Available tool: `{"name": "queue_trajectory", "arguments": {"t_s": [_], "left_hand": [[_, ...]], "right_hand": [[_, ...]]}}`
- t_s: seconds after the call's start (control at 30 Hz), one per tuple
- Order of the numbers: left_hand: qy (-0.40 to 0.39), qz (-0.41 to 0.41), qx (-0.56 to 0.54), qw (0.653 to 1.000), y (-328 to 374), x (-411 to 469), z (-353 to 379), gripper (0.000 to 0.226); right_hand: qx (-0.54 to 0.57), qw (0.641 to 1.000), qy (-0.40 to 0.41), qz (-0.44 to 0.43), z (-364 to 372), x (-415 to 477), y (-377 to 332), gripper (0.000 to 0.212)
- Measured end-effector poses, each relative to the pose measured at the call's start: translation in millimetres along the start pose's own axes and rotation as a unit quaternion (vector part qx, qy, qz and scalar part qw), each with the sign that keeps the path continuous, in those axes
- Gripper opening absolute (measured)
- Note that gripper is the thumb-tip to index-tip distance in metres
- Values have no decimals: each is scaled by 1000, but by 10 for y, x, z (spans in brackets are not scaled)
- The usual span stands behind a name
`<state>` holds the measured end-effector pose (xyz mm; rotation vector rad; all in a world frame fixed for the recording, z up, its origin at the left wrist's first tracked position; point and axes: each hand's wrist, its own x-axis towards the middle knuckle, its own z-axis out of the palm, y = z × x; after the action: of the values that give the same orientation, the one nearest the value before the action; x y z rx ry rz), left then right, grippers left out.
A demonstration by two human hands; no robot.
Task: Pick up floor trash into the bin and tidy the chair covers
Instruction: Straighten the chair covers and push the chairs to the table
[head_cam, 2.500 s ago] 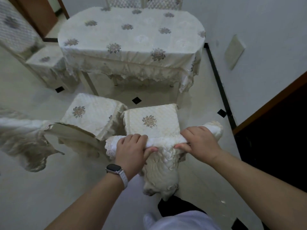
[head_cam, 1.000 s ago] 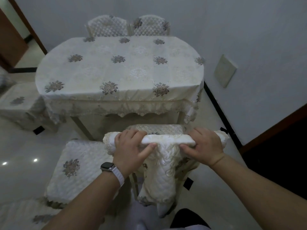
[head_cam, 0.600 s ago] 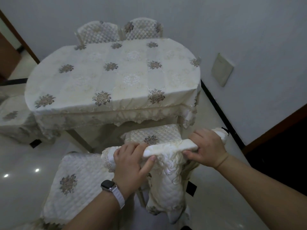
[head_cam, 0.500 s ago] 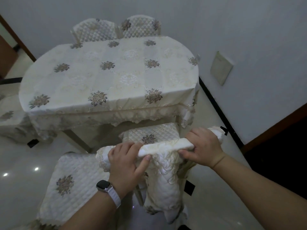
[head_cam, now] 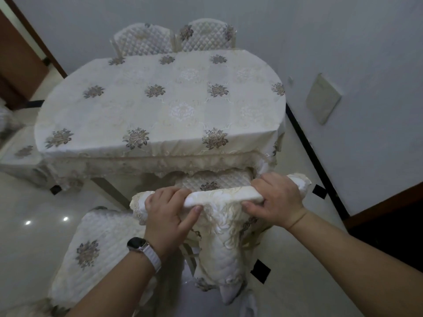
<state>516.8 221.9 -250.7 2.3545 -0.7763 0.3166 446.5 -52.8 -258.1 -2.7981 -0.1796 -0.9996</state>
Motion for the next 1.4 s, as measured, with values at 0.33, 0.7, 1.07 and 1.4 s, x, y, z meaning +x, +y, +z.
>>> {"name": "queue_trajectory", "arguments": {"t_s": [0.33,0.7,1.07,1.4], "left_hand": [[19,-17,23,999,196,99,237,40],[26,-4,34,999,381,127,614,35],[-41,50,20,998,-374,682,683,46],[-35,72,-5,997,-829,1380,764,45]], "right_hand": [[16,999,12,-27,57,54,394,61],[27,999,-4,-44,92,-62,813,64],[-15,999,-41,1,538,170,678,69],[-59,997,-52,27,847,715,743,69]]}}
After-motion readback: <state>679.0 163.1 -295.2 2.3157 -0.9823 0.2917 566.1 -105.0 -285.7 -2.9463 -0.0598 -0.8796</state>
